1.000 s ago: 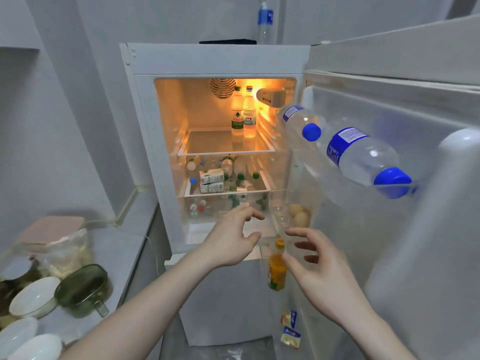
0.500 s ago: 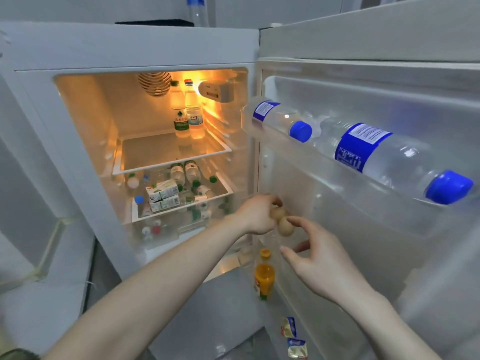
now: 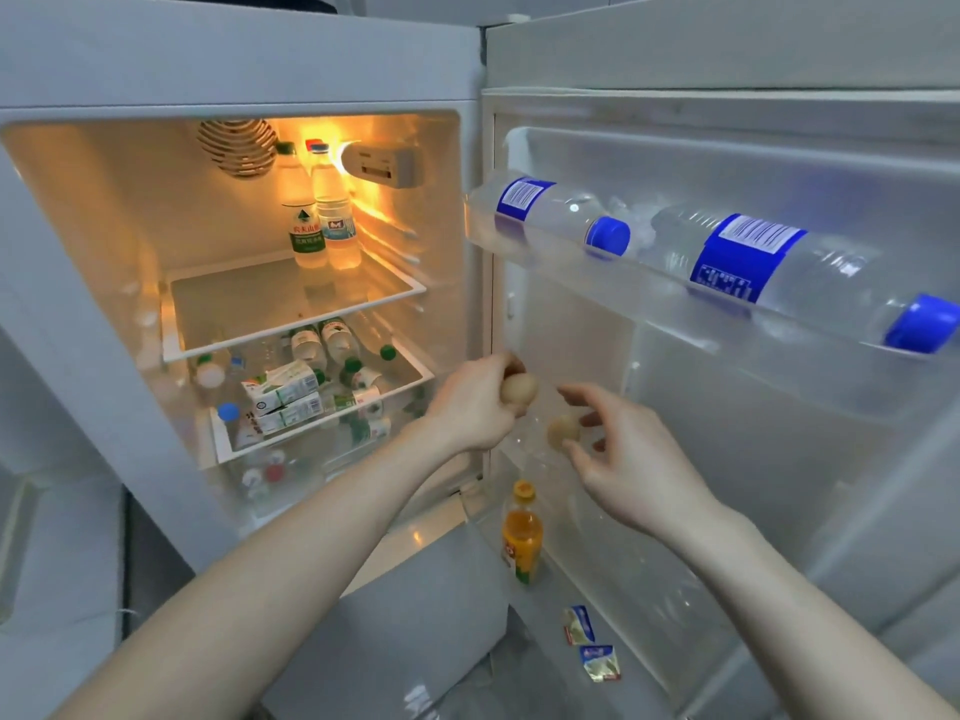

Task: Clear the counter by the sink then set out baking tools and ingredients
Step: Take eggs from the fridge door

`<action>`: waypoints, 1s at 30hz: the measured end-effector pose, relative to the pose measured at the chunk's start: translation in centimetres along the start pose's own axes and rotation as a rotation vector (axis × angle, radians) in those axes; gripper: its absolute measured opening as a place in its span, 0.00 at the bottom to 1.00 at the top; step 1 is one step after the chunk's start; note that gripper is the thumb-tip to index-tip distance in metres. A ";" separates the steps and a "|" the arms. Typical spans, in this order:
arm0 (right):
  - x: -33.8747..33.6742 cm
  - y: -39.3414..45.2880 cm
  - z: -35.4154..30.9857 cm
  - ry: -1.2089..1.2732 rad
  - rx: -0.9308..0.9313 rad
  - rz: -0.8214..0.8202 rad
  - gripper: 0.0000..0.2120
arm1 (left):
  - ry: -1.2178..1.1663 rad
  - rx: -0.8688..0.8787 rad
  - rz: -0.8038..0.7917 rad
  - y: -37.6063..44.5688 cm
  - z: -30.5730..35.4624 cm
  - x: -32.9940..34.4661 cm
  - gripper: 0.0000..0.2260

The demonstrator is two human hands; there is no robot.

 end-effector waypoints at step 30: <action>3.3 7.8 -2.2 -0.739 0.170 -0.477 0.10 | -0.161 -0.096 0.179 -14.2 -4.1 -4.9 0.16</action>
Point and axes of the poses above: each hand's wrist, its own y-axis towards the middle knuckle, its own x-axis out of the palm, z = x × y, the point moved 4 cm from there along y, towards the middle knuckle, and after that the axes turned 12 degrees about -z, right-handed, at the moved point
